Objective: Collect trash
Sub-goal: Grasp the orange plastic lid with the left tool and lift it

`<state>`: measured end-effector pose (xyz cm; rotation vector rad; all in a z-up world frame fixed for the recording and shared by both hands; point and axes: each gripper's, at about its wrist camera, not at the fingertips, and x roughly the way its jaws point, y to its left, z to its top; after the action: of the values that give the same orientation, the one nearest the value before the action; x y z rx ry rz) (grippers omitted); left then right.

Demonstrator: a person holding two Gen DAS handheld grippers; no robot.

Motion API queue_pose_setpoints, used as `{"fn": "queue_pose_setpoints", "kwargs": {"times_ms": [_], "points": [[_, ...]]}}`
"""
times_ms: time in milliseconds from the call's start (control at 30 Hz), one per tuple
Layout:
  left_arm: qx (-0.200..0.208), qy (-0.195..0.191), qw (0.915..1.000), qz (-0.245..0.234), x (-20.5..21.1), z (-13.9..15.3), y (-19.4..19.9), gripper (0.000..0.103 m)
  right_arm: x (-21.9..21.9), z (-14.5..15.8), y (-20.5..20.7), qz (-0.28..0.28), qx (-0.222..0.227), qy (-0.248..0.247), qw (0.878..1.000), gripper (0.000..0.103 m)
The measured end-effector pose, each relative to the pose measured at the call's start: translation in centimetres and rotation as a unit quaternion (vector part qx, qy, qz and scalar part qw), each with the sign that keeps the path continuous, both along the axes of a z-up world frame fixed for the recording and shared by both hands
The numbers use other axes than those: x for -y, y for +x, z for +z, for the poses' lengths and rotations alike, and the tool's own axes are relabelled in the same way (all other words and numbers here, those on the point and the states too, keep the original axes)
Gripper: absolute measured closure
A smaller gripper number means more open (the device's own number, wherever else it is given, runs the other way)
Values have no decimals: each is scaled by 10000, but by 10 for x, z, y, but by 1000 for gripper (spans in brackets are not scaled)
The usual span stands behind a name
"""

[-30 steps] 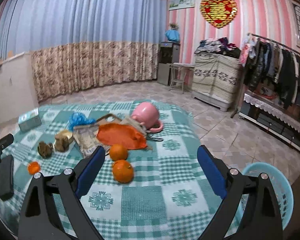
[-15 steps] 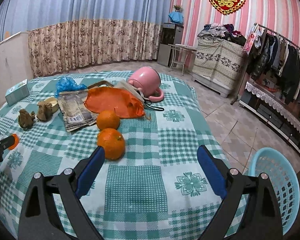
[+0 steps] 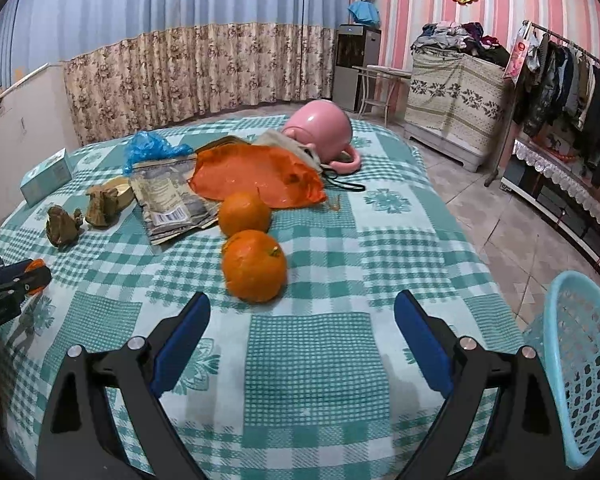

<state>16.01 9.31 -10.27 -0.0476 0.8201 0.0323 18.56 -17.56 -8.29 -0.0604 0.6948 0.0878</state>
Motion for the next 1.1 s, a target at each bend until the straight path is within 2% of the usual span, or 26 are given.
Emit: {"fn": "queue_pose_setpoints", "kwargs": {"times_ms": [233, 433, 500, 567, 667, 700, 767, 933, 1100], "points": [[480, 101, 9988, 29, -4, 28, 8, 64, -10, -6, 13, -38, -92, 47, 9999, 12], [640, 130, 9979, 22, -11, 38, 18, 64, -11, -13, 38, -76, -346, 469, 9983, 13], [666, 143, 9977, -4, -11, 39, 20, 64, -9, -14, 44, -57, -428, 647, 9970, 20], [695, 165, 9974, -38, -11, 41, 21, 64, -12, -18, 51, 47, -573, 794, 9952, 40], [778, 227, 9967, -96, -8, 47, 21, 64, -22, -23, 55, 223, -698, 690, 9949, 60], [803, 238, 9964, -105, -8, 49, 22, 64, -24, -22, 55, 264, -685, 675, 9950, 62], [841, 250, 9961, -113, -6, 53, 23, 64, -27, -18, 52, 348, -598, 605, 9958, 74], [901, 324, 9953, -173, 4, 64, 25, 64, -17, 3, 36, 290, -239, 344, 9987, 77], [1089, 327, 9929, -342, 28, 83, 19, 64, 14, 35, 9, 29, 180, 332, 9993, 77]]}}
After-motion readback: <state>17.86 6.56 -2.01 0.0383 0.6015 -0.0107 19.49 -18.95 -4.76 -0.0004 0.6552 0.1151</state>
